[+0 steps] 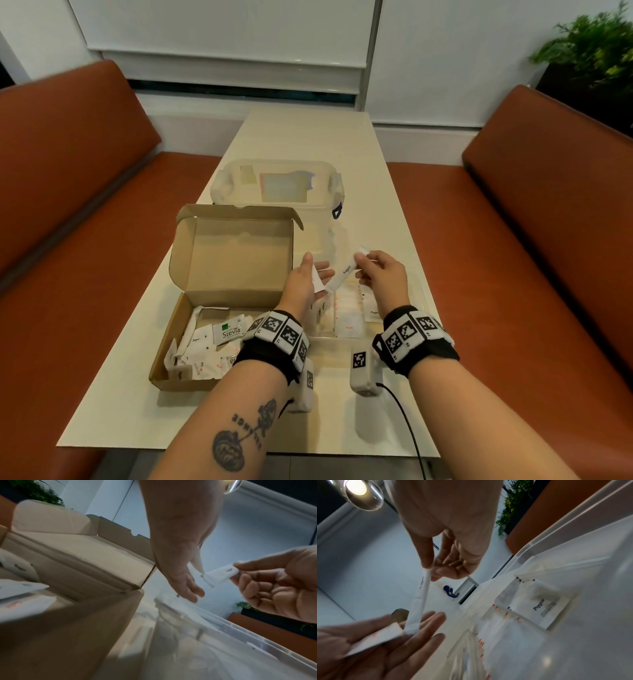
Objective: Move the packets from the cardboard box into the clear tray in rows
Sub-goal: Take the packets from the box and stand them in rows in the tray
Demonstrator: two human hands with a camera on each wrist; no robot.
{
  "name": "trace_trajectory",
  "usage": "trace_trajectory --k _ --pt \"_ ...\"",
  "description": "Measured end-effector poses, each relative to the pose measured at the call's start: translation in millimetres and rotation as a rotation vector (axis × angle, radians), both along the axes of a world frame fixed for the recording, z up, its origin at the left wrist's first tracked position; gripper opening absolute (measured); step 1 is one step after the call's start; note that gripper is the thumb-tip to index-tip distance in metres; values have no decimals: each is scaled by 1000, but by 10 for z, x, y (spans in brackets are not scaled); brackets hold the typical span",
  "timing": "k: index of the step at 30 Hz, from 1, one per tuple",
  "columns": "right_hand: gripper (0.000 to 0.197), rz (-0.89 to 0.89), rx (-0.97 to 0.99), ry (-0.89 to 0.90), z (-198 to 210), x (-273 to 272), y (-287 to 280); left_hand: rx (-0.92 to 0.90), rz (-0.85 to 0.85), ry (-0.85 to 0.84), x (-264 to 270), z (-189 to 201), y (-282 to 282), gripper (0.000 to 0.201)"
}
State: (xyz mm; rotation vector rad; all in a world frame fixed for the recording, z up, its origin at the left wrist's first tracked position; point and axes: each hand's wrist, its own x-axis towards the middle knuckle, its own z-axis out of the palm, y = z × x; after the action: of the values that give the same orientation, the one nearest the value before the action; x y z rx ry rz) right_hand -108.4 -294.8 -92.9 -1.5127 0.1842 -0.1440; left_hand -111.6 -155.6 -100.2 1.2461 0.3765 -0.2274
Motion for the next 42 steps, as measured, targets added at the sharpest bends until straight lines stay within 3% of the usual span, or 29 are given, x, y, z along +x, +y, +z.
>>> trace_trajectory --k 4,9,11,14,16,20,25,33,42 --pt "4 -62 105 15 -13 -13 -62 89 22 -56 -7 -1 -25 41" --pt "9 -63 -11 13 16 -10 -59 363 -132 -133 -38 0 -17 28" --pt "4 -67 27 21 52 -7 -46 401 -177 -161 -50 -4 -14 22" --pt "8 -7 95 60 63 -22 -40 338 -22 -175 -42 -1 -6 9" --pt "10 106 61 117 51 -49 -46 305 105 -184 -26 8 14 13" --pt "9 275 -52 167 36 -104 -21 289 116 -185 -20 -1 47 17" --pt "10 285 -228 178 6 -104 36 258 109 -151 -38 -43 58 14" --pt "15 171 -376 384 -226 -147 253 95 146 -108 -66 3 85 40" --pt "25 197 -801 243 -296 -75 471 -43 153 -62 -87 54 116 44"
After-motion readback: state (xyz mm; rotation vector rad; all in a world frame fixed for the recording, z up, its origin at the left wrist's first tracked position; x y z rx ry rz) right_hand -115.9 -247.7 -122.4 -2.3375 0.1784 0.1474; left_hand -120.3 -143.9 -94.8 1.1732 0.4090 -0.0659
